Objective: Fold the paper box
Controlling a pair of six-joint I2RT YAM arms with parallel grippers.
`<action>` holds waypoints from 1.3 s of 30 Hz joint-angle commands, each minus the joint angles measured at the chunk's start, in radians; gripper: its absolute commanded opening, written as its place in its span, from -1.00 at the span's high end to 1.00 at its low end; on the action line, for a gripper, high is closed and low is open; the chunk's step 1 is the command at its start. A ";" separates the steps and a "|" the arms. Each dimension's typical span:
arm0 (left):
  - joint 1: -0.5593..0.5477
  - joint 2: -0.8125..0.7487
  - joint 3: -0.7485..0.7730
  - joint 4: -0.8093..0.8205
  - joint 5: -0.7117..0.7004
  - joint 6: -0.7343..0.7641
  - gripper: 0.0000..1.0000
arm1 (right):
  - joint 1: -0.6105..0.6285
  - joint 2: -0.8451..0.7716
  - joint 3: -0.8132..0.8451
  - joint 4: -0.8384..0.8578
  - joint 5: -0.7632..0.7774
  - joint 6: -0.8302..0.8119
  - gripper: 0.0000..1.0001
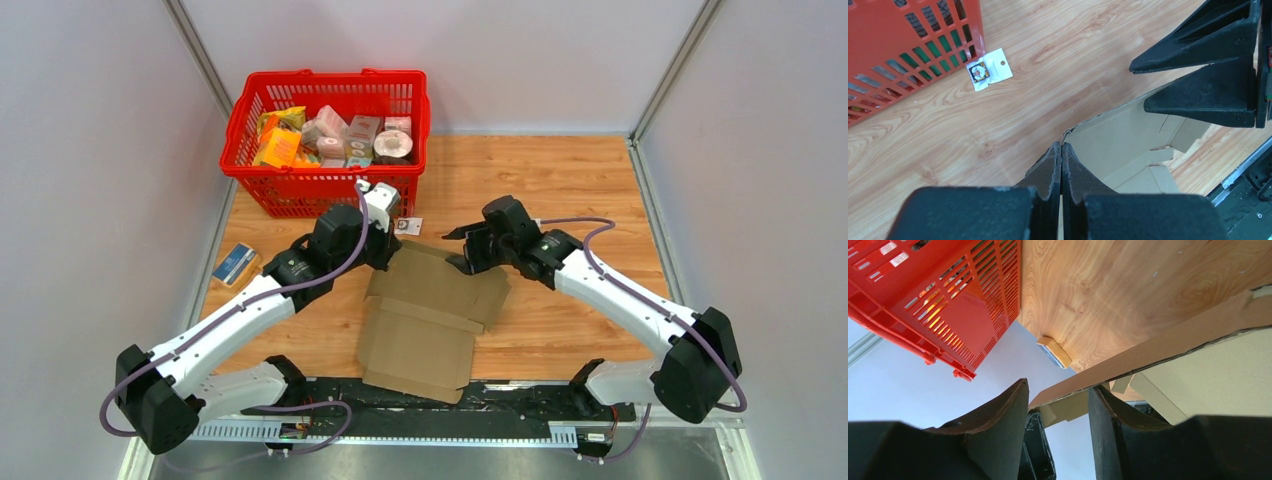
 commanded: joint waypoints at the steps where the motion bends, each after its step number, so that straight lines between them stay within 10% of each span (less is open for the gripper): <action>1: -0.008 -0.026 0.005 0.058 -0.011 -0.014 1.00 | 0.005 -0.002 -0.017 0.045 -0.001 0.037 0.04; 21: -0.026 -0.040 -0.006 0.067 -0.046 -0.032 0.96 | 0.007 0.022 -0.051 0.116 -0.036 0.056 0.67; 28: -0.026 -0.135 -0.064 0.048 -0.067 -0.100 0.05 | 0.005 0.033 -0.020 0.140 0.060 -0.035 1.00; 39: -0.023 -0.313 -0.167 -0.033 -0.123 -0.195 0.13 | 0.016 -0.030 -0.231 0.485 0.179 -0.319 1.00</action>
